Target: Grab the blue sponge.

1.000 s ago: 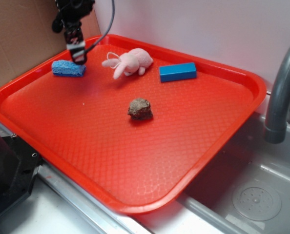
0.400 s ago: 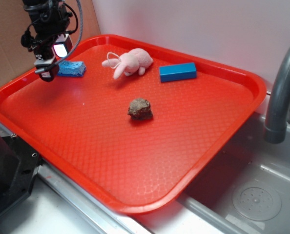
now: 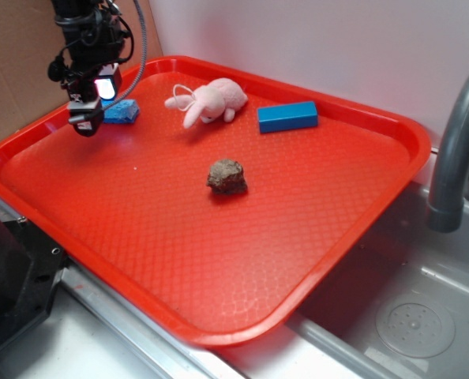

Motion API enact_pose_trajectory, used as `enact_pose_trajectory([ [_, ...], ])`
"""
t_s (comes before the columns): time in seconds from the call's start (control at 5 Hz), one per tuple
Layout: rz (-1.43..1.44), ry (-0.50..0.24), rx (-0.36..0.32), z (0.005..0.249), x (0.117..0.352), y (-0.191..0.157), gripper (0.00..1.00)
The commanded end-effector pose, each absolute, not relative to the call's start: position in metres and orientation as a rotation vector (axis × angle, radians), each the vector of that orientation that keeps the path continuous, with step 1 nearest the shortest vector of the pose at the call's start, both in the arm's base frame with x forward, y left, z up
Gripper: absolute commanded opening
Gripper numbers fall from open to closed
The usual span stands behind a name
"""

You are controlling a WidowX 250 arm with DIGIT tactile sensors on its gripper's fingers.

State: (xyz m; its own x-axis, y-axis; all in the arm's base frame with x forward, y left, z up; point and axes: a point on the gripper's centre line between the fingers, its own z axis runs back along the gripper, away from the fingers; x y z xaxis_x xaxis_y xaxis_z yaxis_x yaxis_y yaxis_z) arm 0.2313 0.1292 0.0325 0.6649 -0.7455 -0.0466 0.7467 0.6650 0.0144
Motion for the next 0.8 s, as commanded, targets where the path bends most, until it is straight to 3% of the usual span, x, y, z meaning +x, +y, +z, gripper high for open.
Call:
enact_pose_trajectory([
  [0.0,-0.852,0.054,0.077,0.027,0.253,0.137,1.00],
  [0.4,-0.845,0.125,0.073,0.000,0.271,0.137,1.00],
  [0.6,-0.835,0.131,0.082,-0.002,0.272,0.136,0.00],
])
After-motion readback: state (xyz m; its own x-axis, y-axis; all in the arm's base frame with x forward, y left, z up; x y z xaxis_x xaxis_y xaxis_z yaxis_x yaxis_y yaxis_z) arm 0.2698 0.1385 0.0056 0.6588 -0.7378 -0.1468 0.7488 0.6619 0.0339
